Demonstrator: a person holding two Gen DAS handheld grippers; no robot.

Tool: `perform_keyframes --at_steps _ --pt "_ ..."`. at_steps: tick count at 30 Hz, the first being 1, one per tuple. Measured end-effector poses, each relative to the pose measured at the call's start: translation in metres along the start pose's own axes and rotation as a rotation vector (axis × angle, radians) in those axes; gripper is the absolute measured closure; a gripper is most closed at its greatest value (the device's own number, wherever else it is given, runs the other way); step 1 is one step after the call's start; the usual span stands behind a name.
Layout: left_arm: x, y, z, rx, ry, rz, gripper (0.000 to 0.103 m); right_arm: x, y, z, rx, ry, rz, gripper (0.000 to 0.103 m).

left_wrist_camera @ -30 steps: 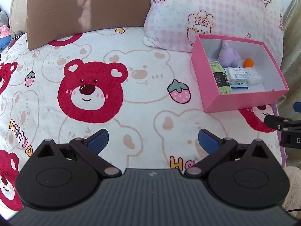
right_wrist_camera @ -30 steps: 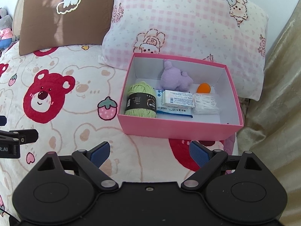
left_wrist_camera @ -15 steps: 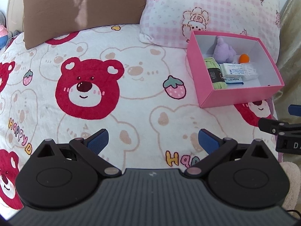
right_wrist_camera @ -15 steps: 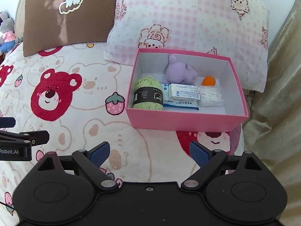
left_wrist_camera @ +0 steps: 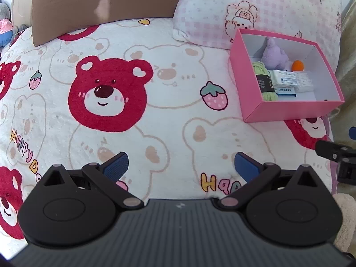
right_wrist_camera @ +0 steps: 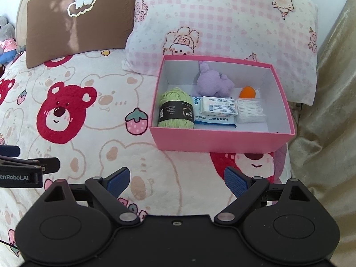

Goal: Organize objects

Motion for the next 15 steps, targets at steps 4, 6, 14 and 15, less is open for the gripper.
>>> perform_keyframes --at_steps 4,6,14,15 --pt "0.0036 0.0005 0.0037 -0.005 0.010 0.001 0.000 -0.0019 0.0019 -0.0025 -0.002 -0.009 -0.005 0.009" --pt "0.0051 0.0000 0.0048 -0.009 0.012 0.002 0.000 -0.0014 0.0024 -0.0030 -0.005 -0.011 -0.005 0.009" --pt "0.0079 -0.0033 0.0017 -0.012 -0.008 0.028 0.000 0.0002 0.0028 -0.0032 -0.007 -0.007 -0.002 0.009" --pt "0.0081 -0.0036 0.0019 -0.015 -0.007 0.029 0.000 0.0003 0.0022 -0.0027 -0.005 -0.005 -0.002 0.009"
Point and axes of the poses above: each gripper's, at about its wrist camera, not at the fingertips, and x roughly against the way its jaws point, z to its right, y to its underside, the point moved 10 cm from there along -x, roughly the way its jaws point, and after that the axes turned 5 degrees about -y, right-handed, at the moved point
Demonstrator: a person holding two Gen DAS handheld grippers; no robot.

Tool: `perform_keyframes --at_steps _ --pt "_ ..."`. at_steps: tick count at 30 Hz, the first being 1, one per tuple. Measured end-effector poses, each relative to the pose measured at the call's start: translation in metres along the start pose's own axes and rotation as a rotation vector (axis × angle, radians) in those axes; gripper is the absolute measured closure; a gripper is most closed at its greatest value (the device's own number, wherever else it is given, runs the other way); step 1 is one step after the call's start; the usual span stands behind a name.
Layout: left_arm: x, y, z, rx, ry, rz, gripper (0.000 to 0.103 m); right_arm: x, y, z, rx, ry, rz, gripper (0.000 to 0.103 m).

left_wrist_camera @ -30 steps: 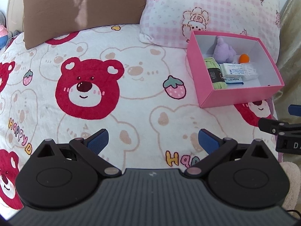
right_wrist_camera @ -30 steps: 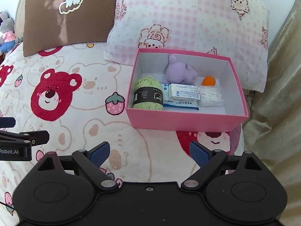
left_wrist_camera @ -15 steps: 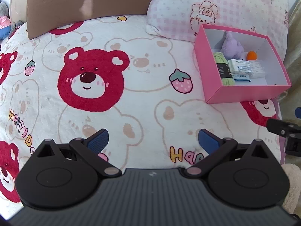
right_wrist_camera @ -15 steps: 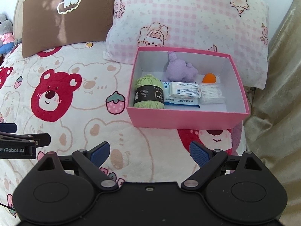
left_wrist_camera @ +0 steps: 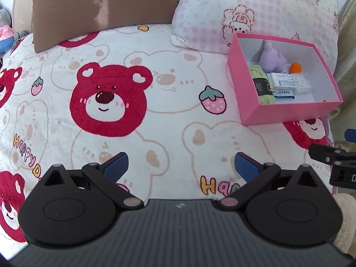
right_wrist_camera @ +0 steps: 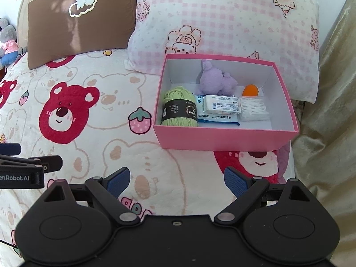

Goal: Organize objects

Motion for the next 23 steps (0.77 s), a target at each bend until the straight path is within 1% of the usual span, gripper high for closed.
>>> perform_keyframes --at_steps 6,16,20,23 --pt "-0.0042 0.0028 -0.0010 0.007 -0.001 -0.015 0.000 0.0003 0.0003 0.0002 0.002 0.001 0.001 0.009" --pt "-0.0029 0.0006 -0.0021 0.010 -0.010 -0.004 0.000 -0.0003 0.0004 0.0022 0.003 0.008 -0.001 0.009" --pt "-0.0010 -0.0001 -0.0030 0.003 -0.029 0.010 0.000 -0.0007 0.0012 0.0024 0.001 0.010 -0.002 0.009" --pt "-0.0004 -0.0001 -0.0019 0.003 -0.020 0.008 0.000 -0.0007 0.0011 0.0025 0.002 0.011 -0.001 0.009"
Point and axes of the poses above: each gripper's, at about its wrist camera, not at the fingertips, and x roughly against the way its jaws point, z to its right, y to its underside, the point moved 10 cm from there along -x, roughly the way its jaws point, and after that the axes turned 5 degrees about -y, right-handed, at the moved point
